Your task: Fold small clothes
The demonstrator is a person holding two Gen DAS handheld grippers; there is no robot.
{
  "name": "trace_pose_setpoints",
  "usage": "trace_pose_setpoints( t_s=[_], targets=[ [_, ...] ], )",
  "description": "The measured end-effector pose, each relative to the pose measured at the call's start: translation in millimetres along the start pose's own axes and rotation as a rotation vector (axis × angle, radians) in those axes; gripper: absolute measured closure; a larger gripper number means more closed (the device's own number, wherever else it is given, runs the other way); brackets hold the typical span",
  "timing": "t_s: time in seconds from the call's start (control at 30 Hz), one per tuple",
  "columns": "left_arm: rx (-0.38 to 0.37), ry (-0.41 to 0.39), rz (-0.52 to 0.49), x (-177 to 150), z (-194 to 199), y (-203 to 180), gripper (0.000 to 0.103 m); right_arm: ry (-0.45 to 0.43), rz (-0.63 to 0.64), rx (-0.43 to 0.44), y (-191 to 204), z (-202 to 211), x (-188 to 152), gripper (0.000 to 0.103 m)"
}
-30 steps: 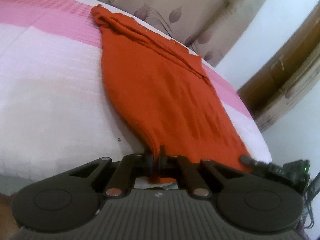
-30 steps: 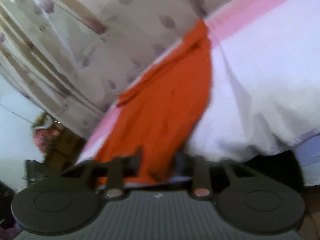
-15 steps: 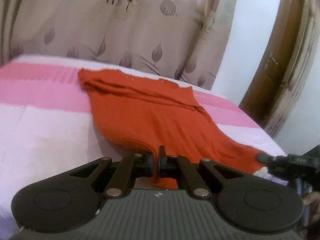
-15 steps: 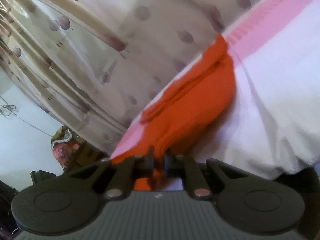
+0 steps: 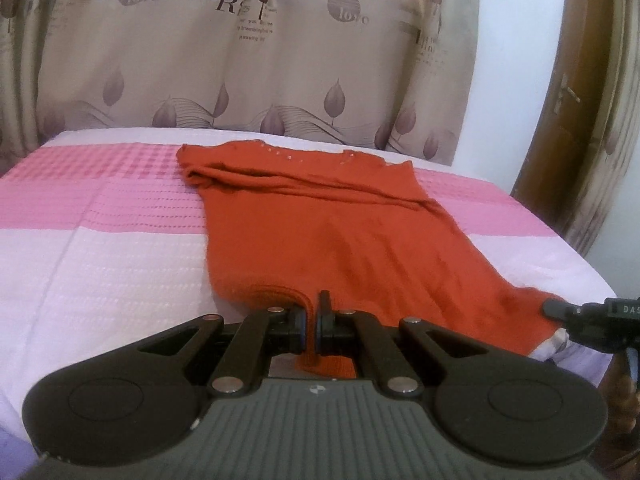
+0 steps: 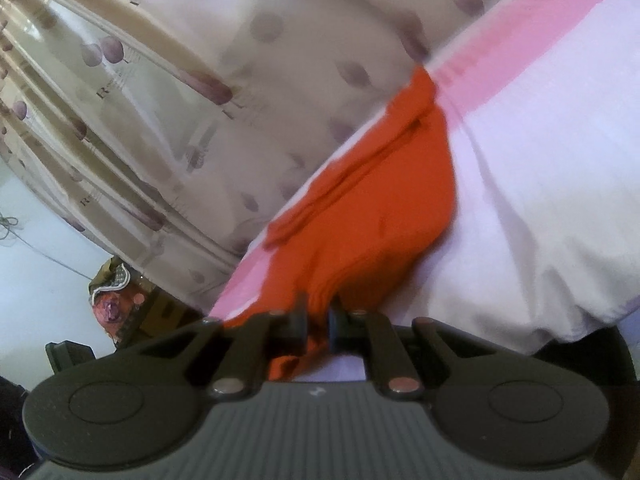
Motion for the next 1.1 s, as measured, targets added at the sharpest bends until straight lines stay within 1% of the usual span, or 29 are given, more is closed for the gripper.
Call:
trace_pose_setpoints(
  t_s=[0.33, 0.47, 0.67, 0.93, 1.1],
  targets=[
    [0.006, 0.003, -0.021, -1.1, -0.9, -3.4, 0.099, 0.000, -0.012, 0.011, -1.5, -2.7, -0.1, 0.094],
    [-0.023, -0.004, 0.013, 2.6, 1.1, 2.7, 0.099, -0.006, -0.031, 0.034, -1.6, -4.6, 2.0, 0.094],
    [-0.055, -0.003, 0.092, 12.1, -1.3, 13.4, 0.099, -0.020, -0.047, 0.065, -2.2, -9.8, 11.7, 0.094],
    [-0.075, -0.045, 0.113, 29.5, -0.1, 10.1, 0.099, -0.038, -0.067, 0.097, -3.5, -17.0, 28.7, 0.094],
    [-0.078, -0.081, 0.110, 47.4, -2.8, 6.0, 0.099, -0.047, -0.067, 0.116, -0.2, -24.8, 42.5, 0.094]
  ],
)
Point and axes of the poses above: each gripper's, at about its wrist camera, not at the fingertips, and z roughly against the way its jaws point, y to its left, x to its top, the point moved 1 cm from there along -z, roughly the way its jaws point
